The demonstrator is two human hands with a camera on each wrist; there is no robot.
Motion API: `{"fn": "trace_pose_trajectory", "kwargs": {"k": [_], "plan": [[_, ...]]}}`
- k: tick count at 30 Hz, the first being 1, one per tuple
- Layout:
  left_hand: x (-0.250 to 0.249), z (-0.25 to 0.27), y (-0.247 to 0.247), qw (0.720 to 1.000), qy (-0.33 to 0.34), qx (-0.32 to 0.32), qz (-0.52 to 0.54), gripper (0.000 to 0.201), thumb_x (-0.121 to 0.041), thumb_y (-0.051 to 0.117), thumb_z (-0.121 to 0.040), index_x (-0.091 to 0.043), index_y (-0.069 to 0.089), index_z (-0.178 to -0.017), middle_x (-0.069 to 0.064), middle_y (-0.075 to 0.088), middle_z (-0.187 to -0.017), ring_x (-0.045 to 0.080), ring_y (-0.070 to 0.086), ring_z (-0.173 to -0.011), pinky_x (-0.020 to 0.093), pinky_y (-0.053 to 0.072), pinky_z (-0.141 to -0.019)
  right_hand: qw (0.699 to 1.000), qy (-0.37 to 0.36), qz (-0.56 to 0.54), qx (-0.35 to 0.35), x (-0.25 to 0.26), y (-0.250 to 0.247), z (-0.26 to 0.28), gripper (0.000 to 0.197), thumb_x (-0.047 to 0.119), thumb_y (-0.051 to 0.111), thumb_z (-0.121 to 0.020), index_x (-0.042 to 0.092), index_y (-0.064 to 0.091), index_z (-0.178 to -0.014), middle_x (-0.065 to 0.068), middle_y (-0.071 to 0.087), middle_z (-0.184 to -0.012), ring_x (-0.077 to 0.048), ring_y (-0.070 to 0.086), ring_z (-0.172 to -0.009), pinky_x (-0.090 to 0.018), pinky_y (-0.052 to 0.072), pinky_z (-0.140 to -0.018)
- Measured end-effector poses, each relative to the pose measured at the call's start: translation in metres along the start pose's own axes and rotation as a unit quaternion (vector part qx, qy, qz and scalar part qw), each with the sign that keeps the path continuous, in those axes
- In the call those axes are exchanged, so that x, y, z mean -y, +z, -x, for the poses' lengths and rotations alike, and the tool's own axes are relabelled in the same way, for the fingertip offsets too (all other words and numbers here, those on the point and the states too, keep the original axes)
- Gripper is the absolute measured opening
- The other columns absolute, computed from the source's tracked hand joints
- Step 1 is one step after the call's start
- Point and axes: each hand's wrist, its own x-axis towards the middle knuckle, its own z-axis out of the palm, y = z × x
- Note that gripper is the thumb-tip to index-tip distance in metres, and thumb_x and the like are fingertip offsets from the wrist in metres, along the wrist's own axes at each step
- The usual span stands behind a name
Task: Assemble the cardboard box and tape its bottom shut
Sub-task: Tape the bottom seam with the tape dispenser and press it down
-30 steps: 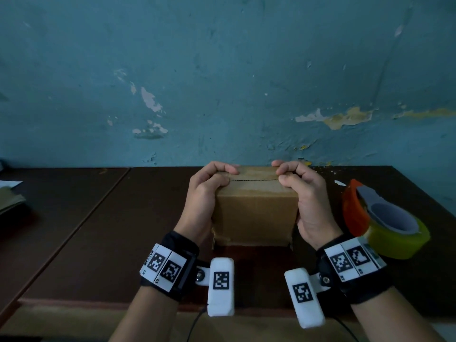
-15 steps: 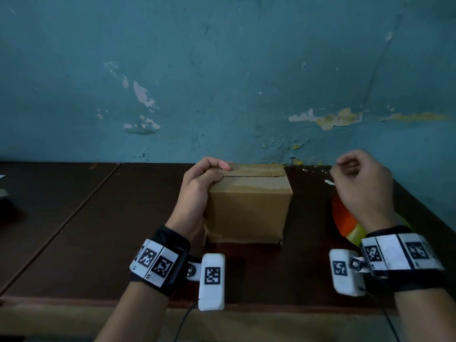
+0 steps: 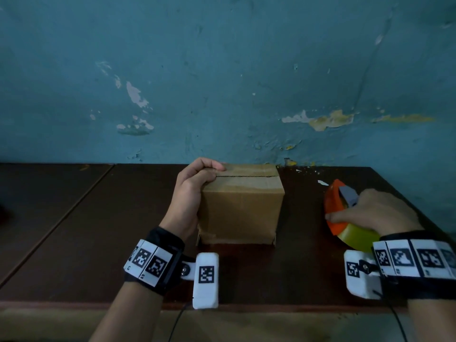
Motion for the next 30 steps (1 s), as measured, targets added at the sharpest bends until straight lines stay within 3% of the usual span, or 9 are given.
{"fn": "trace_pose_trajectory", "kwargs": {"k": [2, 5, 8, 11, 15, 19, 22, 26, 30], "plan": [[0.001, -0.001, 0.0, 1.0, 0.001, -0.001, -0.005, 0.018, -0.01, 0.053, -0.088, -0.017, 0.069, -0.086, 0.015, 0.071, -0.112, 0.025, 0.061, -0.101, 0.036, 0.046, -0.086, 1.0, -0.01, 0.002, 0.021, 0.002, 0.0, 0.001, 0.068, 0.061, 0.078, -0.076, 0.009, 0.048, -0.109, -0.011, 0.059, -0.103, -0.026, 0.062, -0.097, -0.039, 0.055, -0.088], [0.0, -0.001, -0.001, 1.0, -0.002, 0.003, -0.008, 0.019, -0.009, 0.052, -0.091, -0.017, 0.069, -0.087, 0.017, 0.07, -0.108, 0.025, 0.061, -0.096, 0.037, 0.046, -0.083, 0.999, -0.019, -0.05, 0.008, 0.003, -0.001, 0.001, 0.049, 0.048, 0.083, -0.076, 0.01, 0.058, -0.094, -0.011, 0.061, -0.09, -0.025, 0.063, -0.083, -0.033, 0.048, -0.065], [-0.002, -0.001, -0.001, 1.0, -0.005, 0.009, -0.007, 0.024, -0.004, 0.049, -0.095, -0.016, 0.068, -0.086, 0.005, 0.067, -0.094, 0.02, 0.059, -0.087, 0.03, 0.047, -0.075, 0.975, -0.078, -0.197, -0.067, -0.003, -0.013, 0.004, 0.032, 0.036, 0.077, -0.083, 0.012, 0.061, -0.07, -0.014, 0.062, -0.072, -0.025, 0.06, -0.065, -0.031, 0.037, -0.056], [-0.003, 0.0, 0.002, 1.0, -0.001, 0.01, -0.005, 0.024, -0.001, 0.049, -0.095, -0.015, 0.067, -0.086, 0.004, 0.066, -0.091, 0.015, 0.059, -0.082, 0.026, 0.047, -0.07, 0.87, -0.162, -0.438, -0.156, -0.002, -0.027, 0.01, 0.039, 0.037, 0.074, -0.08, -0.001, 0.071, -0.075, -0.021, 0.066, -0.071, -0.034, 0.063, -0.069, -0.038, 0.041, -0.066], [-0.002, 0.001, 0.005, 1.0, 0.003, 0.022, -0.01, 0.023, 0.0, 0.049, -0.095, -0.014, 0.066, -0.086, 0.005, 0.065, -0.093, 0.014, 0.059, -0.082, 0.023, 0.047, -0.069, 0.709, -0.274, -0.642, -0.101, 0.02, -0.038, 0.018, 0.023, 0.031, 0.072, -0.081, 0.009, 0.077, -0.077, -0.008, 0.076, -0.072, -0.025, 0.071, -0.067, -0.039, 0.053, -0.079], [-0.003, 0.001, 0.003, 1.0, 0.004, 0.028, -0.01, 0.017, -0.005, 0.052, -0.092, -0.013, 0.065, -0.085, 0.004, 0.064, -0.09, 0.011, 0.059, -0.08, 0.019, 0.047, -0.065, 0.617, -0.344, -0.707, -0.041, 0.039, -0.048, 0.027, 0.024, 0.021, 0.062, -0.092, 0.014, 0.078, -0.077, -0.003, 0.076, -0.074, -0.021, 0.073, -0.069, -0.033, 0.059, -0.075], [-0.003, 0.002, 0.004, 0.999, 0.006, 0.036, -0.01, 0.011, -0.015, 0.055, -0.081, -0.016, 0.065, -0.081, 0.002, 0.065, -0.089, 0.008, 0.06, -0.078, 0.018, 0.047, -0.064, 0.551, -0.354, -0.755, -0.008, 0.043, -0.052, 0.03, 0.017, 0.021, 0.059, -0.094, 0.013, 0.072, -0.086, -0.003, 0.074, -0.079, -0.022, 0.072, -0.075, -0.035, 0.059, -0.08], [-0.002, 0.003, 0.007, 0.999, 0.01, 0.039, -0.018, 0.021, -0.001, 0.051, -0.094, -0.014, 0.064, -0.082, 0.002, 0.065, -0.089, 0.006, 0.061, -0.076, 0.016, 0.047, -0.062, 0.514, -0.373, -0.772, 0.03, 0.051, -0.048, 0.036, 0.019, 0.025, 0.059, -0.089, 0.013, 0.074, -0.083, -0.001, 0.075, -0.074, -0.02, 0.072, -0.071, -0.03, 0.06, -0.072], [-0.002, 0.003, 0.006, 0.999, 0.006, 0.042, -0.022, 0.025, 0.0, 0.049, -0.096, -0.014, 0.065, -0.084, -0.001, 0.066, -0.089, 0.007, 0.061, -0.079, 0.019, 0.047, -0.066, 0.531, -0.4, -0.747, 0.015, 0.064, -0.044, 0.043, 0.031, 0.04, 0.058, -0.091, 0.019, 0.078, -0.078, -0.001, 0.077, -0.079, -0.019, 0.074, -0.075, -0.032, 0.06, -0.075]]}}
